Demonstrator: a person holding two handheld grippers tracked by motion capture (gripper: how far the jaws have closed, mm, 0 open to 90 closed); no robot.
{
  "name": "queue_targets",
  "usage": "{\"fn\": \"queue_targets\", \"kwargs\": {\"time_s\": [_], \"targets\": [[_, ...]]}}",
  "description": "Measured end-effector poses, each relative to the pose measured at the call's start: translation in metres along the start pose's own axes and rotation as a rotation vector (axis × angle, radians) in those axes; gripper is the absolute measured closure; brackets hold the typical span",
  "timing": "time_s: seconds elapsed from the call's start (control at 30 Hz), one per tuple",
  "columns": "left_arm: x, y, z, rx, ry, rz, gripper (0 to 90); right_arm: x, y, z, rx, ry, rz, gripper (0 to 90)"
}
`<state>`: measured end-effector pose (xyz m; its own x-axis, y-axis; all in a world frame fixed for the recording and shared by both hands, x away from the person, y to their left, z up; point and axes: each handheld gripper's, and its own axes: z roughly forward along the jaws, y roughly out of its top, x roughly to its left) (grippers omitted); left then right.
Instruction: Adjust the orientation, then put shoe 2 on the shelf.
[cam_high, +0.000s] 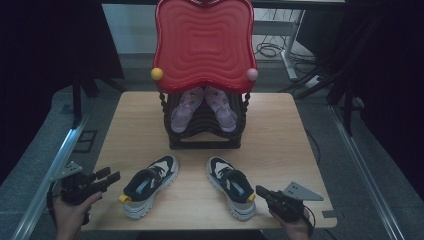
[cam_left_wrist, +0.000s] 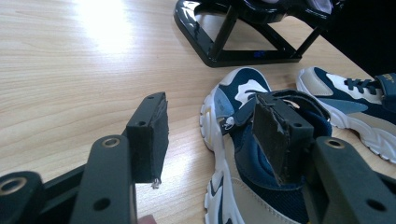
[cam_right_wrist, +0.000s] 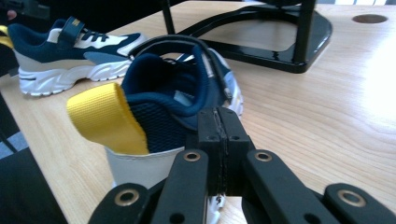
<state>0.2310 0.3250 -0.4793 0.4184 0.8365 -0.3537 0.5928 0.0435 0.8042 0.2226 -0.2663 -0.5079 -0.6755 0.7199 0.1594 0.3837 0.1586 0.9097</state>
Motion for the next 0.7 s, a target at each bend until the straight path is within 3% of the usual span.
{"fn": "queue_targets", "kwargs": {"time_s": [0.23,0.47,0.7], "targets": [[-0.002,0.002,0.003,0.005,-0.016,0.009,45.6,-0.011,0.0,-0.009,-0.028,-0.023,0.048,86.2],[-0.007,0.005,-0.003,-0.015,-0.028,0.02,45.6,-0.015,0.004,-0.013,-0.067,-0.012,0.089,70.0],[-0.01,0.005,0.001,-0.003,-0.057,0.019,45.4,-0.018,0.007,-0.008,-0.066,-0.005,0.131,57.7]]}}
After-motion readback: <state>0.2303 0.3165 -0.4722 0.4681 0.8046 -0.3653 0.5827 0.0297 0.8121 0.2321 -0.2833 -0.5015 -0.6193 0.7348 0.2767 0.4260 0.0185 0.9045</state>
